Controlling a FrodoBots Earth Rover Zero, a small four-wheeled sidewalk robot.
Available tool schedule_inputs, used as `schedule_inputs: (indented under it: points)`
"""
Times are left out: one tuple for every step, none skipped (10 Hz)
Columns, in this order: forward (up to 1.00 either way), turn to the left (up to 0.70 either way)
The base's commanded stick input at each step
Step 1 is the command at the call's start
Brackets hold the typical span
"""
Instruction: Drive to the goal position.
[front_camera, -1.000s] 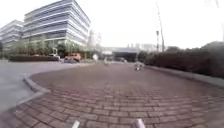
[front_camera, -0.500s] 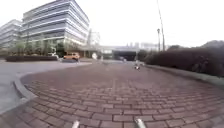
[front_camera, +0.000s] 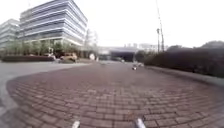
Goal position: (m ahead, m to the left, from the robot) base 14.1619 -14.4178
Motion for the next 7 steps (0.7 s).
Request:
schedule_inputs:
  points:
    - [0.70, -0.14]
    - [0.70, -0.14]
    - [0.70, -0.14]
    - [0.70, -0.14]
    - [0.70, -0.14]
    - [0.70, -0.14]
    - [0.70, -0.14]
